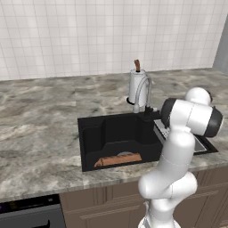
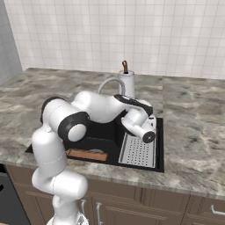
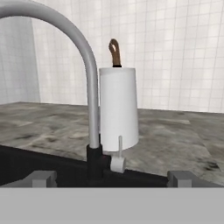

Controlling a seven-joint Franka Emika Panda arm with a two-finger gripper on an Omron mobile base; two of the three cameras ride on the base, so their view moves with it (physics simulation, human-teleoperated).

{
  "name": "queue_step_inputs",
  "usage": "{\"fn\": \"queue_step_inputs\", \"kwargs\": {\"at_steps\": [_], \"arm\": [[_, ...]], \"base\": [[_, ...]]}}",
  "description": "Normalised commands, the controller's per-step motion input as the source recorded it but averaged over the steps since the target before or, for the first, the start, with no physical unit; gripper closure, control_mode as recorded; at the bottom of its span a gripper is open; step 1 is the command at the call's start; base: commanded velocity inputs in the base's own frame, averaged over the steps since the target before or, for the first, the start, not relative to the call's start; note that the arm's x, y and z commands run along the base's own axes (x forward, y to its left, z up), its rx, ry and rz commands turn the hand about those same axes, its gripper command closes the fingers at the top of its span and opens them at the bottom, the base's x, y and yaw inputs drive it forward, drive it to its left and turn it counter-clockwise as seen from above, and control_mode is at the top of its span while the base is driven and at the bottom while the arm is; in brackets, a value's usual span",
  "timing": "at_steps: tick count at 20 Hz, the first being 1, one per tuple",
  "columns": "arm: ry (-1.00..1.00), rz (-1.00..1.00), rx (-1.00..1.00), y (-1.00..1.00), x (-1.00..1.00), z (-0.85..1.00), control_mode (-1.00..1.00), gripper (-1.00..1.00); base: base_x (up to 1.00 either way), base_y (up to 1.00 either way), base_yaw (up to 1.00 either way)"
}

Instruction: Turn on the sink faucet with hot water and rinse the cutting board for ten seconds, then turn off the faucet. Push the cutting board to reach the water if necessary.

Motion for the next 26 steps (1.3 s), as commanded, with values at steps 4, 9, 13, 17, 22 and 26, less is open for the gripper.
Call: {"fn": "queue_step_inputs", "kwargs": {"at_steps": [4,9,13,17,22,26], "arm": [[0.00,0.00,0.00,0.00,0.25,-0.02,-1.00,-1.00],[0.00,0.00,0.00,0.00,0.24,-0.08,-1.00,-1.00],[0.00,0.00,0.00,0.03,0.22,-0.14,-1.00,-1.00],[0.00,0.00,0.00,0.10,0.20,-0.18,-1.00,-1.00],[0.00,0.00,0.00,0.11,0.18,-0.19,-1.00,-1.00],[0.00,0.00,0.00,0.08,0.20,-0.14,-1.00,-1.00]], "base": [[0.00,0.00,0.00],[0.00,0.00,0.00],[0.00,0.00,0.00],[0.00,0.00,0.00],[0.00,0.00,0.00],[0.00,0.00,0.00]]}}
